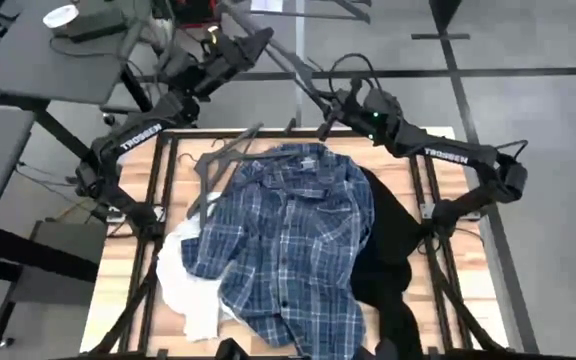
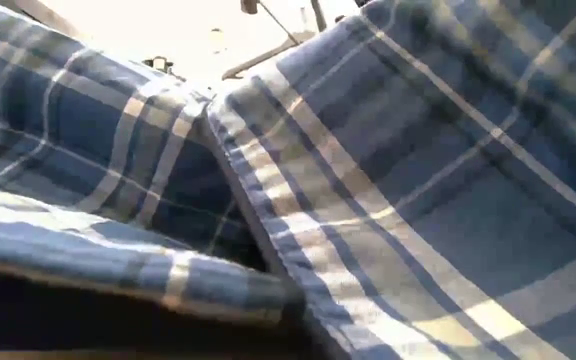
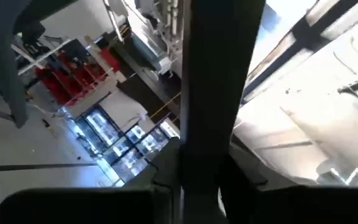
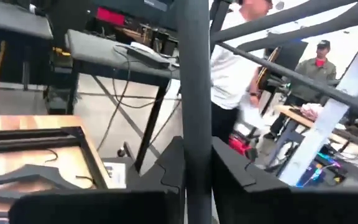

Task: Hang clothes
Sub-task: Hang the blue long sleeve polo on the rack

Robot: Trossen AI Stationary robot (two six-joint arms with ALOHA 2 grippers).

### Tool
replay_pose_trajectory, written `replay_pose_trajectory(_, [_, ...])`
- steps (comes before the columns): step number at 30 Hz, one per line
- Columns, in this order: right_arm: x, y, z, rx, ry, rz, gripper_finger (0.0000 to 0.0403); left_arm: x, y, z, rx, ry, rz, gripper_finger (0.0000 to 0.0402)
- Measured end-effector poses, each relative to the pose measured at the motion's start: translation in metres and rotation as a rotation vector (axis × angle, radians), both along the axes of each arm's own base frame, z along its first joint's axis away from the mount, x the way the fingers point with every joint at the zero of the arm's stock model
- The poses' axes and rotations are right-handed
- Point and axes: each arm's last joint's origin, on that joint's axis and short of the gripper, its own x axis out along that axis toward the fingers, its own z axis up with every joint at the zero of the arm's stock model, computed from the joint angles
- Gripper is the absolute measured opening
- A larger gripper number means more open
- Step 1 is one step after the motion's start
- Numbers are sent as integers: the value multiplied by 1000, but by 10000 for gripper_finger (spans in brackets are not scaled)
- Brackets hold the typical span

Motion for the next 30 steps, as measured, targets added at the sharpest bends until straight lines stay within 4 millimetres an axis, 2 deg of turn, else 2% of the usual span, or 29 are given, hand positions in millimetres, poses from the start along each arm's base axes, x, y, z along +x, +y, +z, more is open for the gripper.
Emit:
replay_pose_trajectory(4, [-2, -1, 13, 84, -10, -19, 31, 2, 1, -6, 117, 130, -16, 118])
replay_pose_trajectory(10, [-14, 5, 28, 120, 58, -24, 31, 0, 14, -23, 167, 328, 6, 129])
replay_pose_trajectory(17, [-57, 13, 46, 210, 65, -95, 31, -7, 28, -53, 138, 634, 27, 131])
replay_pose_trajectory(24, [-109, 30, 60, 265, 108, -159, 31, -18, 29, -82, 177, 953, 0, 131])
replay_pose_trajectory(27, [-124, 34, 59, 303, 143, -198, 31, -22, 26, -94, 204, 1097, -14, 131])
replay_pose_trajectory(30, [-129, 38, 57, 337, 164, -203, 31, -27, 22, -108, 191, 1237, -72, 132])
